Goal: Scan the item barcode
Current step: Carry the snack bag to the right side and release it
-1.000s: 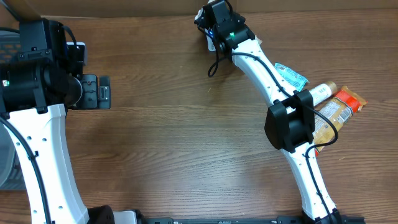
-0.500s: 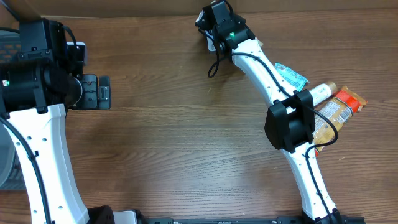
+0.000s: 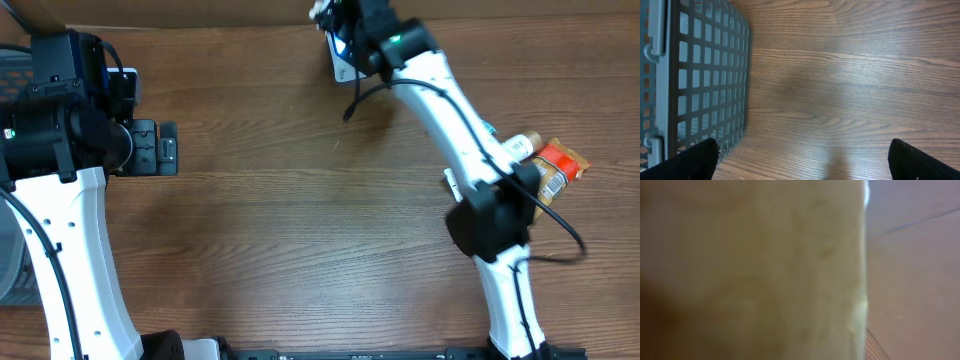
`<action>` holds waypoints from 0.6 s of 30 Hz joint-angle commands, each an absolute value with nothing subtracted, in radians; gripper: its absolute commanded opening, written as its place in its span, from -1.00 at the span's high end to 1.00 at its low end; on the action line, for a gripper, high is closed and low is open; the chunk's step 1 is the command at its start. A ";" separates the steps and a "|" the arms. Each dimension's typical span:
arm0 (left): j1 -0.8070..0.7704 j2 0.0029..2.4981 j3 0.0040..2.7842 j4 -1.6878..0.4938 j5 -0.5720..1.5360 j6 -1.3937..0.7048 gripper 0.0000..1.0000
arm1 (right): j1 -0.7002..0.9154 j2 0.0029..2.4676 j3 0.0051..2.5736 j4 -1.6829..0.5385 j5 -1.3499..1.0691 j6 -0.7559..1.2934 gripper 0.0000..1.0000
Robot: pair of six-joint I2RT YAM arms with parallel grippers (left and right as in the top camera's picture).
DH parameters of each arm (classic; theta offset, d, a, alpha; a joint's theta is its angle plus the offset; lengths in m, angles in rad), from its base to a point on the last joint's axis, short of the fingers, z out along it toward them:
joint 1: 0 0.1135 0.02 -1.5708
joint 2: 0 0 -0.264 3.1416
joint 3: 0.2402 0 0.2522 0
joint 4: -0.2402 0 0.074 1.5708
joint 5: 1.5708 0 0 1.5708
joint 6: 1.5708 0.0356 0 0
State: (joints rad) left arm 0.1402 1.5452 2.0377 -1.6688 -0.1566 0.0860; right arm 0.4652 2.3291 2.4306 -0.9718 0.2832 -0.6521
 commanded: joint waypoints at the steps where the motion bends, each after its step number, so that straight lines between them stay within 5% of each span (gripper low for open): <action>1: 0.144 1.549 2.042 -1.667 -0.152 0.105 -0.99 | 0.447 2.116 2.442 -1.051 -0.038 -0.439 0.93; 7: 0.144 1.549 2.042 -1.667 -0.152 0.105 -0.99 | 0.351 1.964 2.442 -1.213 -0.436 -0.105 0.93; 14: 0.144 1.549 2.042 -1.667 -0.152 0.105 -0.99 | 0.106 1.922 2.441 -1.473 -0.777 -0.071 0.92; 18: 0.144 1.549 2.042 -1.667 -0.152 0.105 -0.99 | -0.051 1.931 2.419 -1.562 -0.767 -0.078 0.92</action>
